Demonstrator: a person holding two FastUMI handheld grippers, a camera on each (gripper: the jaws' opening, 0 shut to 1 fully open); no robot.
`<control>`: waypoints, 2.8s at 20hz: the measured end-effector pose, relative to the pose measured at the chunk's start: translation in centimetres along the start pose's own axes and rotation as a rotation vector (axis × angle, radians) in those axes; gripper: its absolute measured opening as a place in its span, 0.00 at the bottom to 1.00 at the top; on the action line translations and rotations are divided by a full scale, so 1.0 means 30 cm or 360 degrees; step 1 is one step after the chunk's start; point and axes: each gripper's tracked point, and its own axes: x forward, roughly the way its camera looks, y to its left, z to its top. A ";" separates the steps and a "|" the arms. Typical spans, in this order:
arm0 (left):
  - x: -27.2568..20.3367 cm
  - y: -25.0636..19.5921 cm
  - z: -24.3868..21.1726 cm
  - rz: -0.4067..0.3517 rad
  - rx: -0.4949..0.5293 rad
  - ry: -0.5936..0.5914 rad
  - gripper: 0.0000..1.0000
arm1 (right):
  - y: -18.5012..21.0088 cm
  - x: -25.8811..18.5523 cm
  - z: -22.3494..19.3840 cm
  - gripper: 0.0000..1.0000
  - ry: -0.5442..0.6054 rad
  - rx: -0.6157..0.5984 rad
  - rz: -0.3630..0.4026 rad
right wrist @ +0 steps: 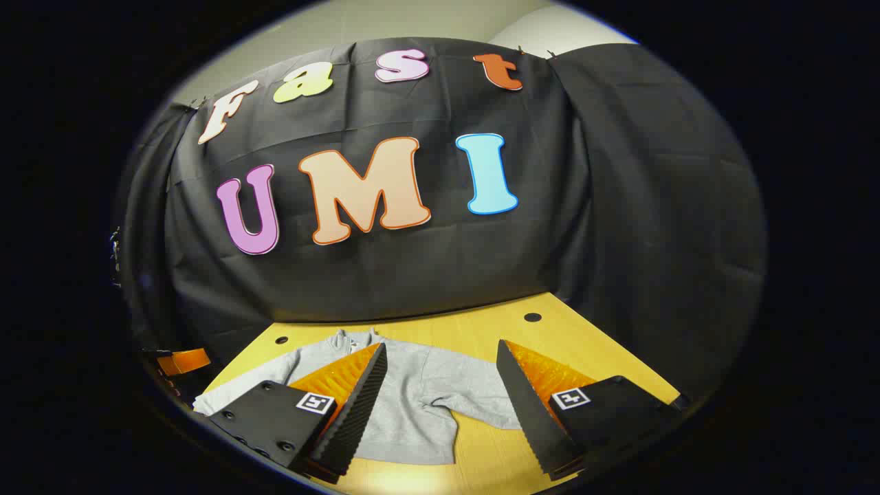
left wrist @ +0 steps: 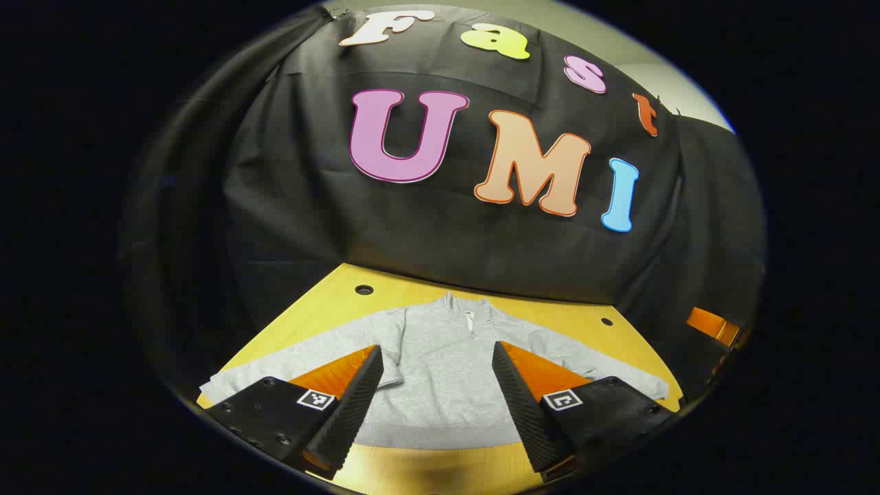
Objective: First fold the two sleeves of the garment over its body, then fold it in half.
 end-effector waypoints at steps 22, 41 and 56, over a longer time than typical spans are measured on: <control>-0.006 0.002 0.023 -0.0048 0.0096 0.0002 0.94 | -0.224 -0.034 0.060 0.98 -0.0072 0.0038 -0.0265; -0.002 0.009 0.036 -0.0013 0.0090 0.0023 0.94 | -0.797 -0.041 -0.166 0.96 0.0107 0.0024 -0.0760; 0.008 0.001 0.034 0.0053 0.0110 0.0046 0.94 | -1.015 0.106 -0.645 0.96 0.0541 0.0186 -0.0837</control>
